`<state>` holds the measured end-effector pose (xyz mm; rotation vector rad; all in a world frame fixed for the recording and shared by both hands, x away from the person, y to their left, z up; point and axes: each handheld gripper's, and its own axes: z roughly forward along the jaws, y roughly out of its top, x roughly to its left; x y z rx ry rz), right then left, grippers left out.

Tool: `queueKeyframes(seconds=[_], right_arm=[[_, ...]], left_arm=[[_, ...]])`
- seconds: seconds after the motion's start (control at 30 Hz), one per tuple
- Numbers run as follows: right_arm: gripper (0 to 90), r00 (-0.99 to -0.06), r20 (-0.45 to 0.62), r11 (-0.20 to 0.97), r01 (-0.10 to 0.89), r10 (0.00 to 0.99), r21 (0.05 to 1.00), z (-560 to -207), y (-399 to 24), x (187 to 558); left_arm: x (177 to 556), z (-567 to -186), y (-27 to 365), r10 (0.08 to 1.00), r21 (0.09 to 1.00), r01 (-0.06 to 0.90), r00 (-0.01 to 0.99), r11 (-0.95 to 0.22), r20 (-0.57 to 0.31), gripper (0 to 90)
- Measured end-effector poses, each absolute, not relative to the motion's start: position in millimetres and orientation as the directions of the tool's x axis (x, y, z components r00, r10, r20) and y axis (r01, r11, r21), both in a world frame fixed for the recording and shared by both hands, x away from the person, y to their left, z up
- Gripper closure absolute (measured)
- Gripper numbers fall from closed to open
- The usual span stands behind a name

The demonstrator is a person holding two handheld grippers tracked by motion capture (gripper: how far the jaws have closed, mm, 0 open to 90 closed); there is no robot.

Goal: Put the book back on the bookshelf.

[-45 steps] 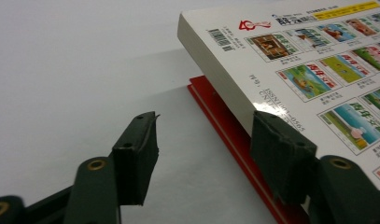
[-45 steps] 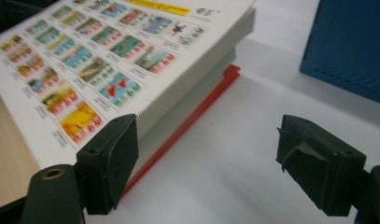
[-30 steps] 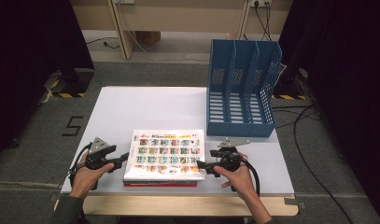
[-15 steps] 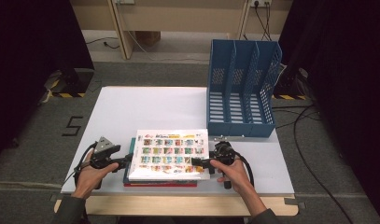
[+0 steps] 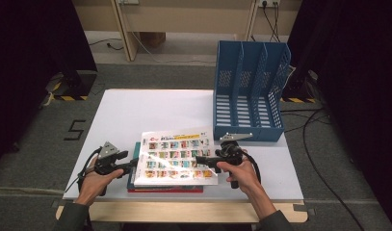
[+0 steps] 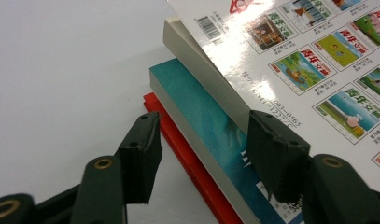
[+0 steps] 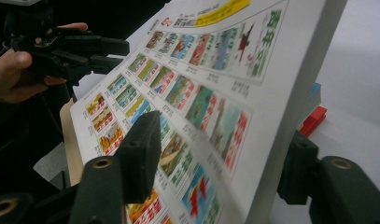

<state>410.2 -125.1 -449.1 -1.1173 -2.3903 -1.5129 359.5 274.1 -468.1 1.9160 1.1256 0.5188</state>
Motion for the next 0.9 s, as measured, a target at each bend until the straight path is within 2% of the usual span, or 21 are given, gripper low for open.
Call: queueKeyframes(seconds=[0.1, 0.17, 0.27, 0.4, 0.5, 0.53, 0.57, 0.63, 0.77, 0.9], right_arm=[[58.3, -0.739, 0.423, 0.276, 0.618, 0.525, 0.736, -445.2, -123.8, 416.3], [61.2, -0.739, 0.418, 0.278, 0.615, 0.527, 0.738, -442.8, -123.5, 417.4], [65.3, -0.761, 0.352, 0.335, 0.582, 0.545, 0.741, -432.5, -119.5, 419.9], [67.9, -0.762, 0.350, 0.328, 0.578, 0.545, 0.748, -424.9, -120.0, 423.1], [70.2, -0.773, 0.327, 0.332, 0.557, 0.544, 0.761, -414.7, -121.3, 423.5], [71.4, -0.772, 0.332, 0.321, 0.555, 0.542, 0.767, -410.0, -123.6, 422.8], [71.4, -0.772, 0.332, 0.321, 0.555, 0.542, 0.767, -410.0, -123.6, 422.8], [72.2, -0.780, 0.338, 0.316, 0.549, 0.527, 0.774, -403.3, -126.0, 421.4], [72.5, -0.776, 0.360, 0.295, 0.557, 0.518, 0.776, -396.3, -126.9, 421.4], [72.7, -0.781, 0.352, 0.301, 0.550, 0.515, 0.779, -387.8, -125.8, 422.5]], left_arm=[[358.5, -468.0, 273.0, 0.855, 0.823, 0.505, 0.517, -0.259, -0.048, 48.8], [358.7, -468.4, 272.2, 0.854, 0.825, 0.504, 0.517, -0.256, -0.051, 48.8], [357.3, -468.2, 268.6, 0.852, 0.828, 0.494, 0.522, -0.267, -0.037, 52.5], [356.3, -467.6, 264.8, 0.853, 0.829, 0.481, 0.521, -0.286, -0.008, 51.3], [357.6, -468.9, 265.2, 0.854, 0.832, 0.475, 0.521, -0.286, -0.004, 42.2], [358.2, -469.7, 266.2, 0.854, 0.833, 0.473, 0.520, -0.286, -0.002, 29.8], [358.6, -469.9, 267.0, 0.854, 0.834, 0.472, 0.520, -0.287, 0.000, 29.8], [359.8, -468.3, 272.5, 0.850, 0.843, 0.465, 0.527, -0.270, -0.018, 14.7], [360.0, -463.9, 282.3, 0.864, 0.855, 0.460, 0.502, -0.239, -0.029, 14.9], [365.9, -466.0, 303.3, 0.897, 0.857, 0.490, 0.435, -0.163, -0.079, 14.9]])
